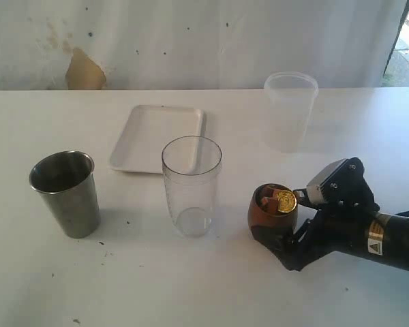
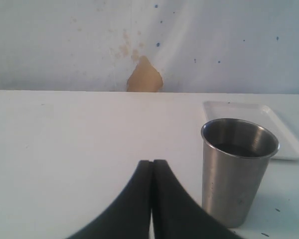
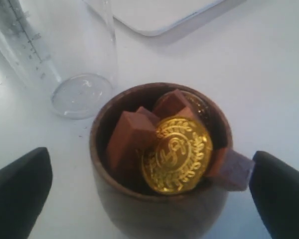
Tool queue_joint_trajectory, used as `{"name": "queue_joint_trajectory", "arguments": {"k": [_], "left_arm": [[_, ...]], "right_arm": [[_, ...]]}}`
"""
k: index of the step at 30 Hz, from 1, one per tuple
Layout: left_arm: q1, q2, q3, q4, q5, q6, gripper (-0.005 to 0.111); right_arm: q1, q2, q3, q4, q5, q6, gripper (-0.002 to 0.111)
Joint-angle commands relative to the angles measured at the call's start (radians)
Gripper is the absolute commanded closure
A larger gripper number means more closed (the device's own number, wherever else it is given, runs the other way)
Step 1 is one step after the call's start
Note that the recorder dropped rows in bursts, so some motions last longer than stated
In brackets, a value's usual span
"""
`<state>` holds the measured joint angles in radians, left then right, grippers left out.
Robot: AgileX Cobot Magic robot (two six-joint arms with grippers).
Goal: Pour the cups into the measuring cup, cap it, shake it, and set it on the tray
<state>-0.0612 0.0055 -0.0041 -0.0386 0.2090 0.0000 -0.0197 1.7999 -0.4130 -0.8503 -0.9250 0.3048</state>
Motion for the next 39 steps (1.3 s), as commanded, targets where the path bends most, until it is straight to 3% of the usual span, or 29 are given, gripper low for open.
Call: {"name": "queue_joint_trajectory", "arguments": {"k": [1, 30, 39], "left_arm": [[-0.001, -0.006, 0.004, 0.003, -0.013, 0.000, 0.107], [-0.001, -0.006, 0.004, 0.003, -0.013, 0.000, 0.107], [-0.001, -0.006, 0.004, 0.003, -0.013, 0.000, 0.107]], "right_arm": [[0.001, 0.005, 0.006, -0.047, -0.026, 0.019, 0.005], [0.049, 0.111, -0.043, -0.040, -0.079, 0.010, 0.005], [0.051, 0.247, -0.114, -0.038, -0.162, 0.012, 0.005]]}}
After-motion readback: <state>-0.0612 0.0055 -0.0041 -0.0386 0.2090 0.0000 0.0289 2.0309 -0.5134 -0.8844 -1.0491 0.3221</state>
